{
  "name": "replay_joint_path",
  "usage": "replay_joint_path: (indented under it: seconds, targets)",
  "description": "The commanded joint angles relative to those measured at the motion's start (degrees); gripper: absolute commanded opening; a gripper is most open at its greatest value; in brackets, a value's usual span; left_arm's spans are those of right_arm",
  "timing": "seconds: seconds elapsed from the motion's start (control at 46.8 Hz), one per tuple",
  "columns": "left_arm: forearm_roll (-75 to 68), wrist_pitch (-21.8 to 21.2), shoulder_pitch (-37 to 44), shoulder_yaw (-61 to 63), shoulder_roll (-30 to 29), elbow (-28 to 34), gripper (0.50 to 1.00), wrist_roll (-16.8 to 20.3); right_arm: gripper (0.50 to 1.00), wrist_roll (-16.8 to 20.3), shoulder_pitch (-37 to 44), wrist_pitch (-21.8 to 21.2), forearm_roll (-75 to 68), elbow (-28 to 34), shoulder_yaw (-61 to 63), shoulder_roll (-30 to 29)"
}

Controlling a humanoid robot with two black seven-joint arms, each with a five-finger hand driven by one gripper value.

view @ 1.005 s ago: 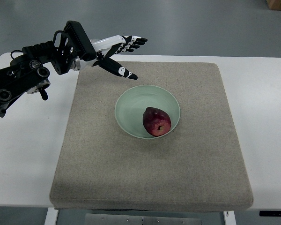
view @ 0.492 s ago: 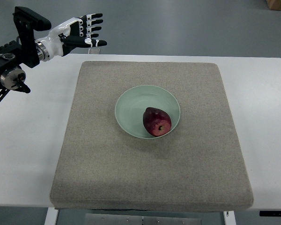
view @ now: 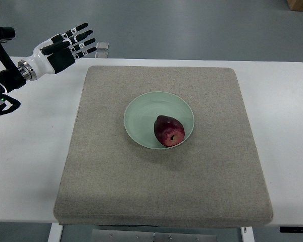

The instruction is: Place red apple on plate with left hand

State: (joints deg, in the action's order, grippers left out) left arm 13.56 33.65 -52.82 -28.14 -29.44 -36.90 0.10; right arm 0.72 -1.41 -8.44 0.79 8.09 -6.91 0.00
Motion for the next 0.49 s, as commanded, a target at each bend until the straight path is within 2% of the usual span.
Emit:
replay_joint_path:
  seconds: [0.0, 0.214, 0.471]
  targets:
    - [0.8, 0.2, 1.2, -2.1, 0.0, 0.0, 0.999, -0.1, 0.964, 0.0, 0.0, 0.0, 0.0, 0.0, 0.0, 0.0]
    - [0.7, 1.4, 3.1, -7.1, -0.1, -0.5, 0.999, -3.0, 0.964, 0.0, 0.0, -0.4, -0.4, 0.1, 0.0, 0.0]
    - [0.7, 1.4, 3.1, -7.3, 0.0, -0.5, 0.999, -3.1, 0.964, 0.0, -0.1, -0.8, -0.3, 0.4, -0.1, 0.0]
